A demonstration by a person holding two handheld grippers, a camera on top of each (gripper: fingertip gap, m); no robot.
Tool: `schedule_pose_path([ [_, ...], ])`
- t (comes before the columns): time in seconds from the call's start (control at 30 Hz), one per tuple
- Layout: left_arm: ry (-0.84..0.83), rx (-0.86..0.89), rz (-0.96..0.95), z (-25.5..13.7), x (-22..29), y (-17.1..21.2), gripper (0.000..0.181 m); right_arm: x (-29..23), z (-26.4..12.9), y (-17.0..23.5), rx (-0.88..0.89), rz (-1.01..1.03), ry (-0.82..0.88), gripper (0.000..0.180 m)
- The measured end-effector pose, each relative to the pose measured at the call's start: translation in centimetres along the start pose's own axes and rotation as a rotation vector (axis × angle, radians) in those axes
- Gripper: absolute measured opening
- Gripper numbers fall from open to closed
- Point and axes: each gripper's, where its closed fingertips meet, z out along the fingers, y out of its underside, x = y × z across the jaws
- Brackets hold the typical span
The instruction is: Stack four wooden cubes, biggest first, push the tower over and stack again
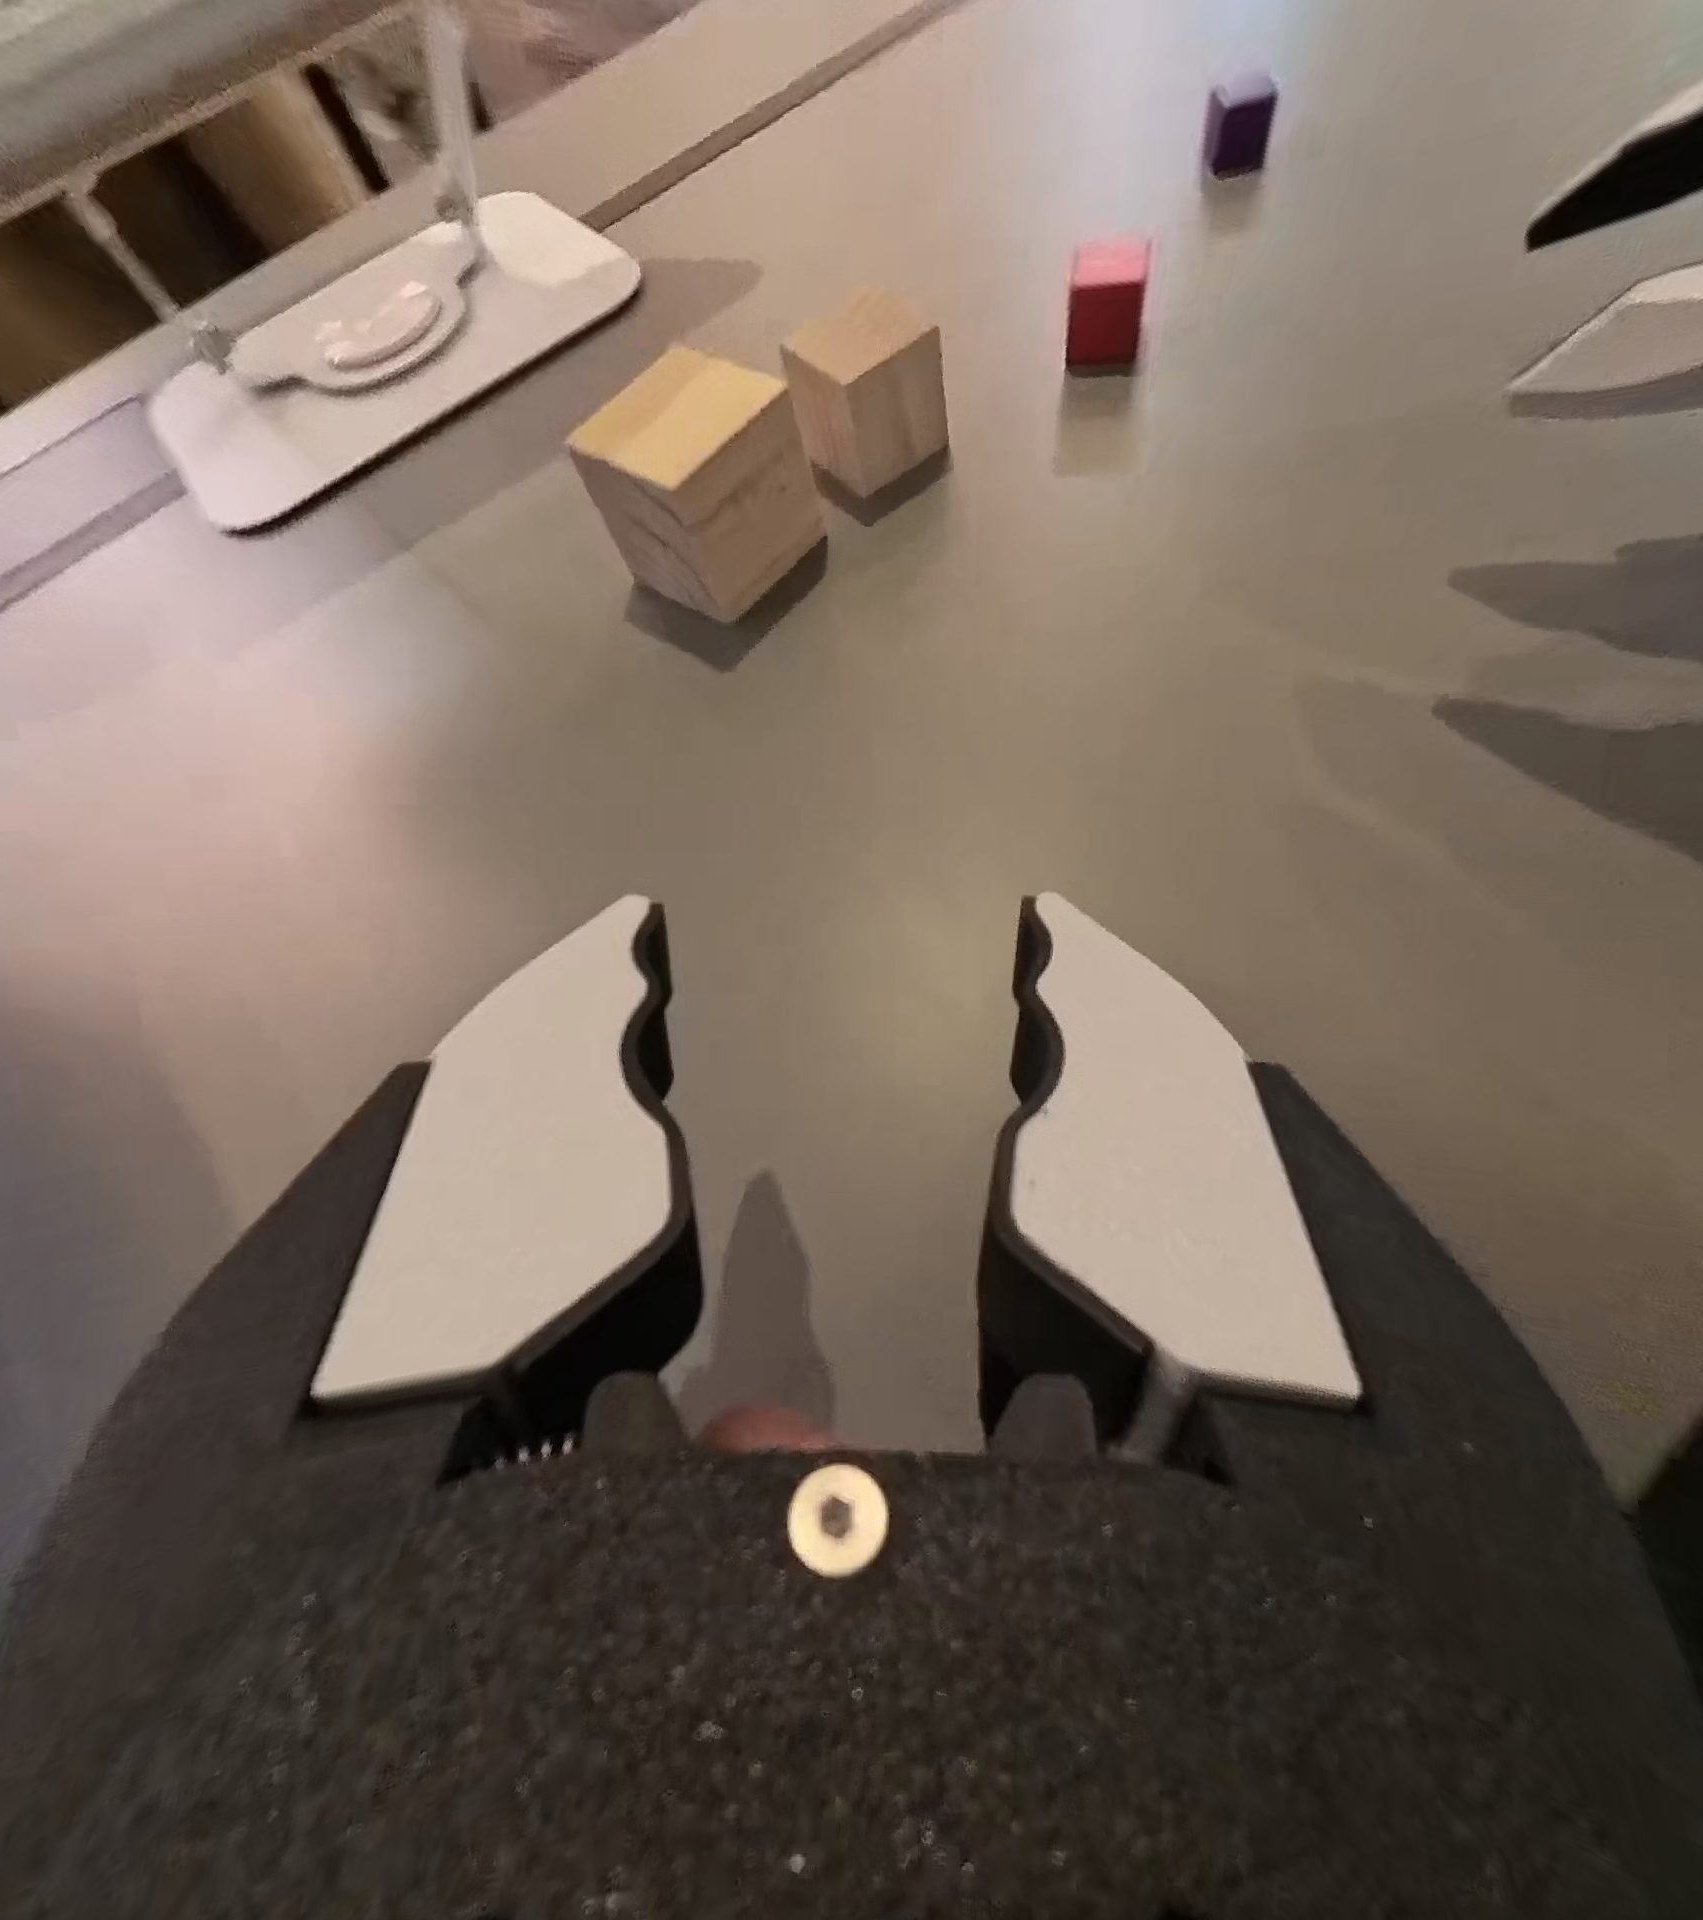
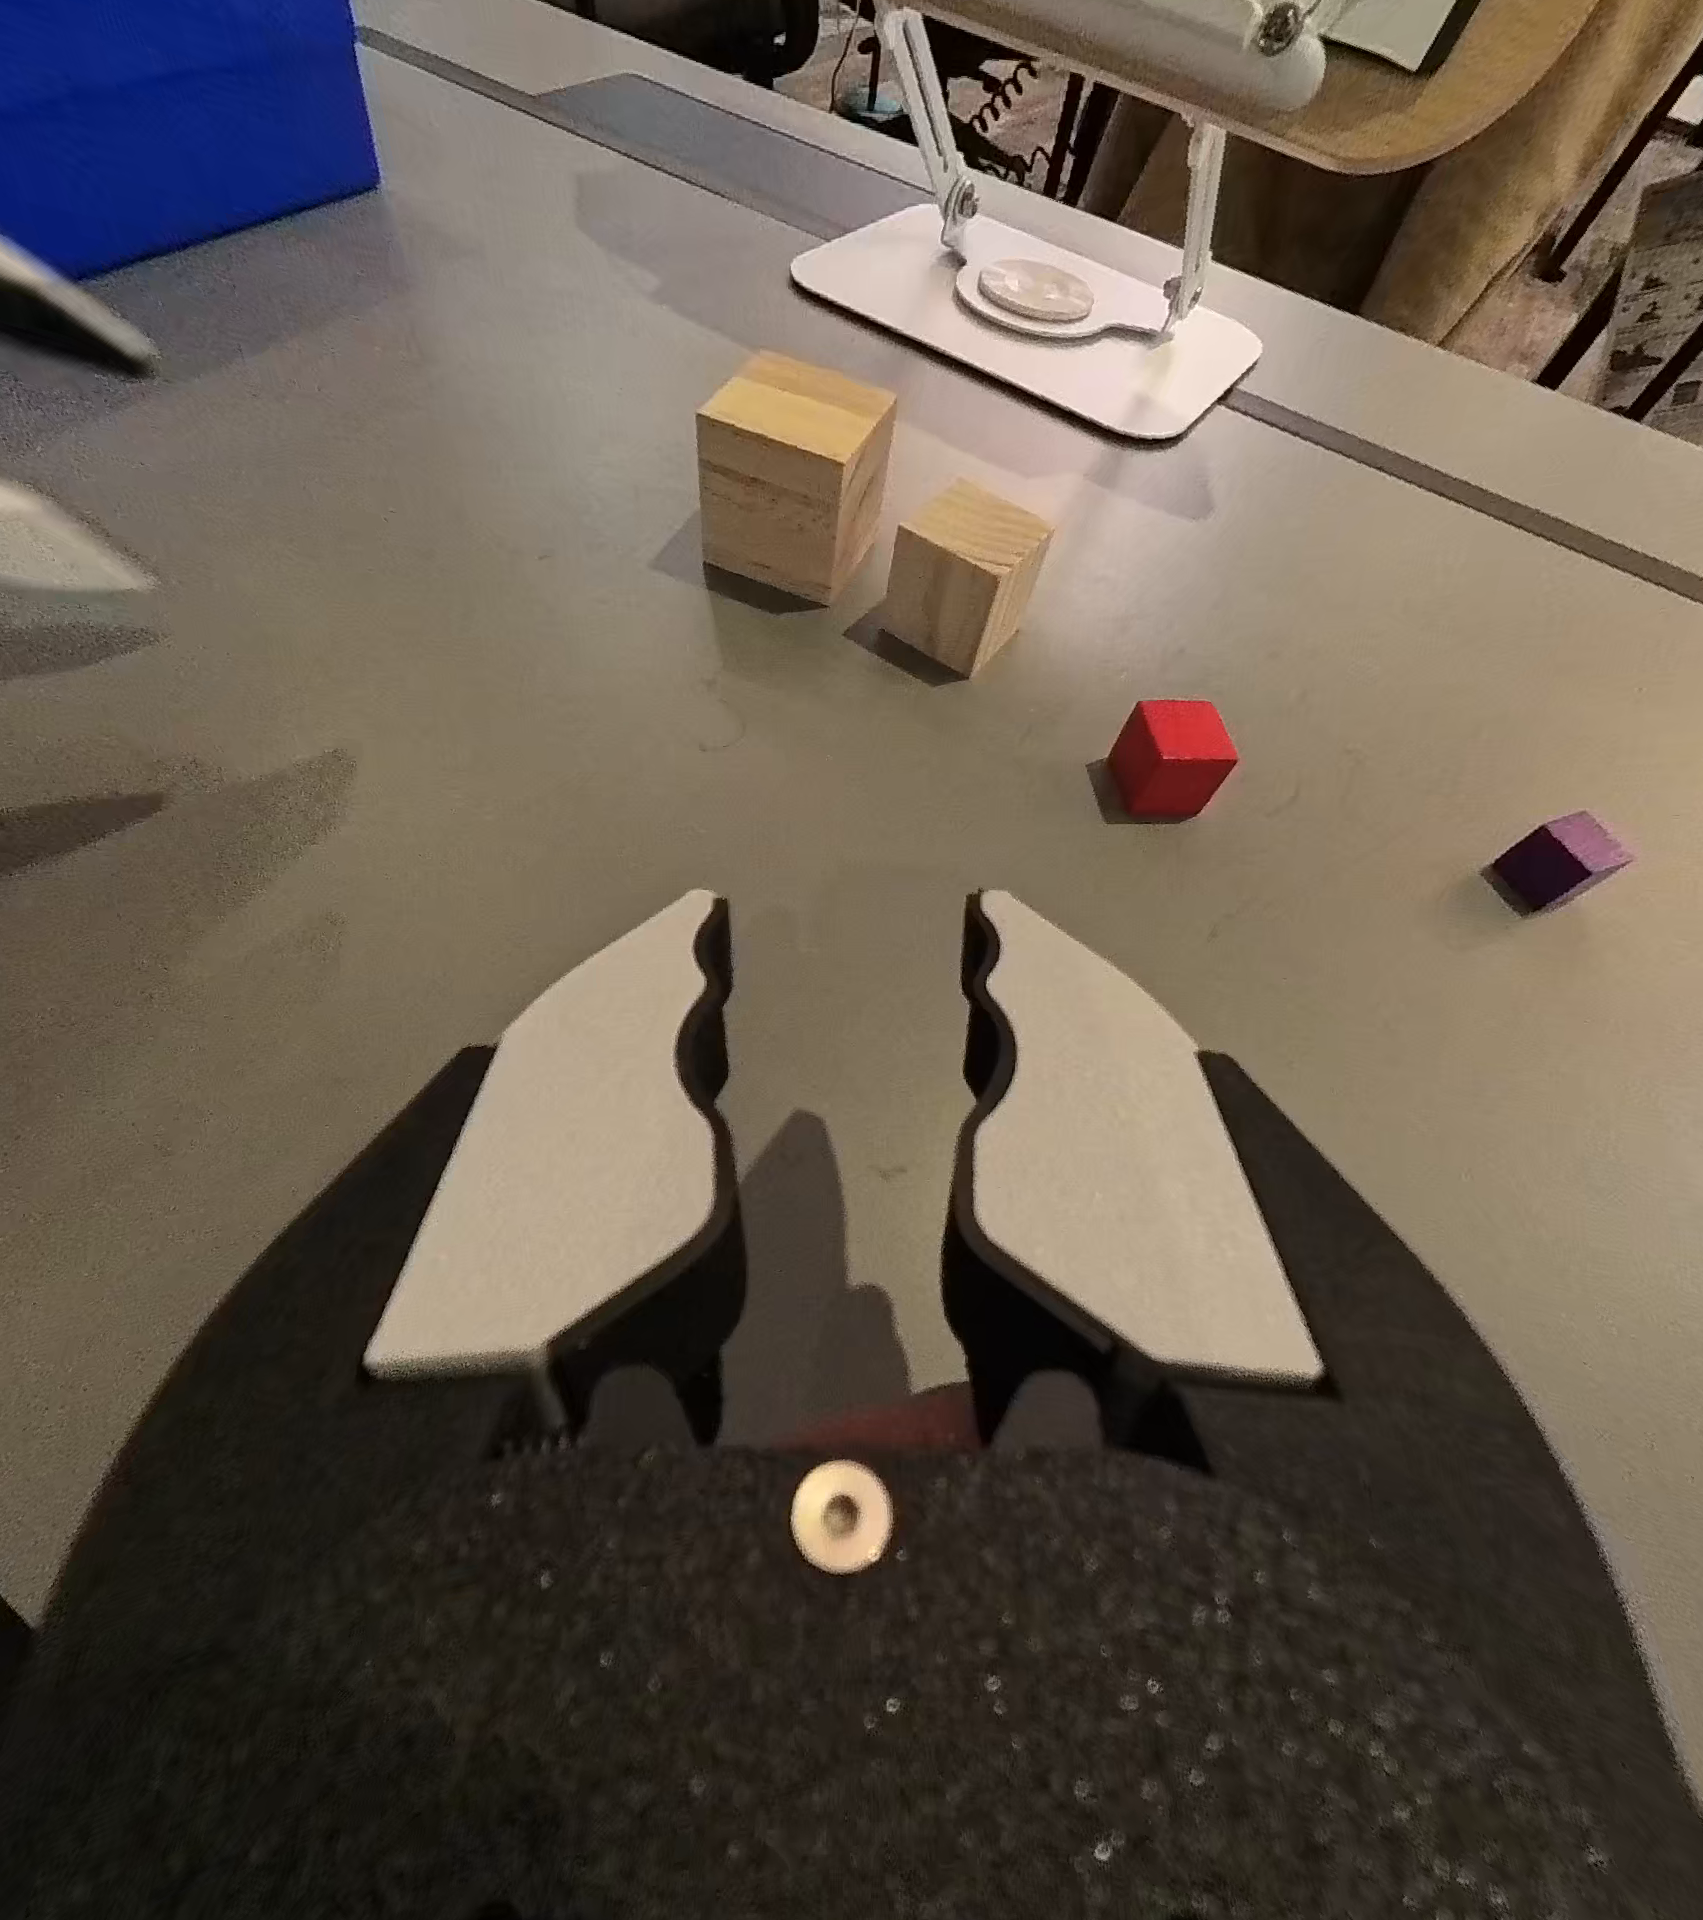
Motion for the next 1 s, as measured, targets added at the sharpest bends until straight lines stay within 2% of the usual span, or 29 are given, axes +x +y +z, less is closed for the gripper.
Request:
schedule_pose_path([
  [0.17,0.164,-0.096,0.111,7.8,-3.6,-3.3,0.072,-0.3,-0.1,-0.3,0.008,-0.015,-0.010,0.044],
  [0.23,0.245,-0.161,0.109,10.9,-4.6,-3.9,0.080,-0.4,-0.1,-0.3,0.010,-0.014,-0.019,0.044],
  [0.33,0.280,-0.216,0.152,14.6,-6.0,-4.4,0.089,-0.5,0.0,0.1,0.000,-0.027,-0.021,0.044],
  [0.47,0.405,-0.165,0.184,16.5,-4.6,-5.4,0.079,-0.6,0.2,0.9,-0.016,-0.029,-0.031,0.044],
  [0.5,0.407,-0.148,0.213,16.6,-4.6,-5.4,0.061,-0.5,0.2,1.1,-0.021,-0.026,-0.032,0.044],
  [0.6,0.512,-0.156,0.240,14.9,-3.8,-4.9,0.060,-0.6,0.4,1.3,-0.027,-0.016,-0.046,0.043],
  [0.83,0.551,-0.102,0.346,8.6,-2.9,-3.6,0.060,-1.3,0.7,1.4,-0.033,-0.027,-0.061,0.042],
  [1.0,0.561,-0.109,0.390,7.7,-1.7,-1.5,0.060,-2.1,1.0,1.1,-0.036,-0.044,-0.072,0.042],
])
